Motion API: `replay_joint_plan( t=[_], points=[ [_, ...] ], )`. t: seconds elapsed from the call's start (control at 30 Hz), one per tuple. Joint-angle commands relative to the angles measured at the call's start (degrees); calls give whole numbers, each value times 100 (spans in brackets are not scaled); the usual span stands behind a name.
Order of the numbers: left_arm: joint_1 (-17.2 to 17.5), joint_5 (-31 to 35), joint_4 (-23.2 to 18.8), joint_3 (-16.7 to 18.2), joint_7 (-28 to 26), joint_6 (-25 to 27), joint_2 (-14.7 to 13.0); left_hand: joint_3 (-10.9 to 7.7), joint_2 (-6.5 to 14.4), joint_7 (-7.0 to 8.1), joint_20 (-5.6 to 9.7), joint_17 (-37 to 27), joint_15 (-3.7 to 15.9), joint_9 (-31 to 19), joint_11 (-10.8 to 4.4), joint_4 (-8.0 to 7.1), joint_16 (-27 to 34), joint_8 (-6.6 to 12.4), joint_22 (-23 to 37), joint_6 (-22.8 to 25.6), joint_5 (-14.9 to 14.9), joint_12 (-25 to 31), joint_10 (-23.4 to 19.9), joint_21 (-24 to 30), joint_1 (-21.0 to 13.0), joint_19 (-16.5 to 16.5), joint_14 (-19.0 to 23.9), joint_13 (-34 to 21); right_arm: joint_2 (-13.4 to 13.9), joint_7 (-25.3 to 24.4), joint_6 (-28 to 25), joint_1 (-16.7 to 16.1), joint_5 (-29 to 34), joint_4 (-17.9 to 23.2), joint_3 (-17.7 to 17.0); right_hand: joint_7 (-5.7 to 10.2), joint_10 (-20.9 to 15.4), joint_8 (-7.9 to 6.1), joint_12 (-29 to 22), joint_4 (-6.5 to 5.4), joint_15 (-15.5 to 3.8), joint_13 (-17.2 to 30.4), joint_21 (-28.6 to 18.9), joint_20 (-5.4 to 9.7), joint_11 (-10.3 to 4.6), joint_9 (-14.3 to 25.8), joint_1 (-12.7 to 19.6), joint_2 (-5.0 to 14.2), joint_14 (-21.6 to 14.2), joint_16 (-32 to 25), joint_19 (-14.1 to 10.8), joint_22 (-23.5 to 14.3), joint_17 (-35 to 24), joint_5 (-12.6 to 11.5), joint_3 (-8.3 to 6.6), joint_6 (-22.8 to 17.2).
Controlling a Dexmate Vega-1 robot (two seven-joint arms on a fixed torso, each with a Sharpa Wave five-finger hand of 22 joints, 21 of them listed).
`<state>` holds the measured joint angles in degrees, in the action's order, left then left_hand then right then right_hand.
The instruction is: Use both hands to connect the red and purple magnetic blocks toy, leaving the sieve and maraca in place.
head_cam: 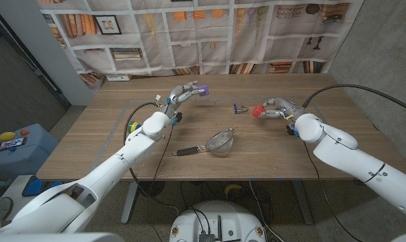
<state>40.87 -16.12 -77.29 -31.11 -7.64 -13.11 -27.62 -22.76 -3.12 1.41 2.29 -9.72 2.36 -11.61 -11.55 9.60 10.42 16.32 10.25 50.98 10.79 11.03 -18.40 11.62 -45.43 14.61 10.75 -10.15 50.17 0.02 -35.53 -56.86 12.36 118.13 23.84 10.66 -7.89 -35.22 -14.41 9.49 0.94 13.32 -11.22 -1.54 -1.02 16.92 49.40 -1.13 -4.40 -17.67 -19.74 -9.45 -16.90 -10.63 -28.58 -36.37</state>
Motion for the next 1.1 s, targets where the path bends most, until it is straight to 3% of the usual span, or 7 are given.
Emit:
replay_joint_plan(
  t=[0.03,0.6,1.1],
  points=[
    [78,-124,-136,20,184,-61,-41,11,392,433,-22,-20,261,-27,25,-10,-1,-2,14,451,29,-9,-6,-16,-347,-14,-19,-12,-7,-628,767,-90,-1509,-189,-276,188,-24,-218,-4,-23,31,13,21,-1,32,134,25,59,18,-19,-6,-22,-37,-24,26,-407],
    [25,-222,-83,-35,425,-185,37,35,410,442,-32,-20,255,-31,20,-14,-1,-36,13,450,30,-3,-10,-9,-338,-13,-29,-13,-129,-926,1637,-274,-2751,-443,-538,150,-23,-218,17,-47,58,11,29,-9,62,82,-14,92,44,-17,15,-23,-60,-40,81,-450],
    [-12,-215,137,-111,474,-548,280,56,430,422,-52,-19,240,-35,35,-13,7,-66,14,467,32,0,-9,2,-338,5,-12,-13,-263,-951,2180,-225,-3346,-600,-464,77,-41,-201,31,-52,95,6,33,-16,105,29,-39,118,67,-15,28,-24,-81,-61,134,-438]
  ],
)
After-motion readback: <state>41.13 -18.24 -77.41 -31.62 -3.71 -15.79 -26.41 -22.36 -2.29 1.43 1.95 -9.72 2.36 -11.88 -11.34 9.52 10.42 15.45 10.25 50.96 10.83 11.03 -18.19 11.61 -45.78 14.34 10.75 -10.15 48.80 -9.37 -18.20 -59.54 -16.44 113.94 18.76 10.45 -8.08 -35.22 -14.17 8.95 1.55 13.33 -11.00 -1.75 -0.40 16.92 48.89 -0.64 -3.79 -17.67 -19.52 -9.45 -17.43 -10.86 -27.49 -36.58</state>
